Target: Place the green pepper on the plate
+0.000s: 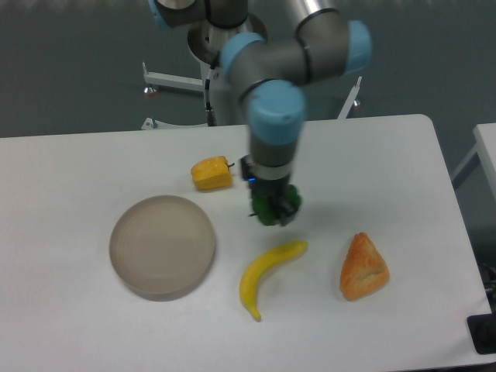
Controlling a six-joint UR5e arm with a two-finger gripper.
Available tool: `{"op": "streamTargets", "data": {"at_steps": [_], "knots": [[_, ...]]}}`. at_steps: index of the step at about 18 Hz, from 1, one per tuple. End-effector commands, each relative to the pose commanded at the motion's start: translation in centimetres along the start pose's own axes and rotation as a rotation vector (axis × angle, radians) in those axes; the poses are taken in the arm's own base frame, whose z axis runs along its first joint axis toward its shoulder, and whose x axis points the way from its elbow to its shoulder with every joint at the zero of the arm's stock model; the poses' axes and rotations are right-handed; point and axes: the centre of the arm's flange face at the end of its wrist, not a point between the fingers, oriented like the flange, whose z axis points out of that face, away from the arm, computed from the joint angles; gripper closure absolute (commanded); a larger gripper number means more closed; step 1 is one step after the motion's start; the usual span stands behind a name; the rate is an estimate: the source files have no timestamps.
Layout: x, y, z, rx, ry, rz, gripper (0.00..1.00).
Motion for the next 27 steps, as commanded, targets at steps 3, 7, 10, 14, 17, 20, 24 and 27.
{"op": "streamTargets", "data": {"at_steps": [3,7,10,14,17,20,24,27], "knots": [[2.4,-3.5,1.2,0.023,0.033,-0.057,0.76],[5.0,-7.3,3.5,0.086,0.124,-0.073,0.72],[5.5,-8.8,5.3,0.102,0.154,-0.102,0.65],[5.4,-11.2,8.1,0.137,0.109,-0.131,0.55],[5.3,-11.5,9.5,0.119,0.113,-0.132,0.0],[5.6,-11.1,9.0,0.119,0.108,-0.134,0.0],[3.8,-8.8,3.0,0.179,0.033,-0.155,0.0],[0.0,-4.1,-0.5,0.209,-0.025,-0.22,0.0]]}}
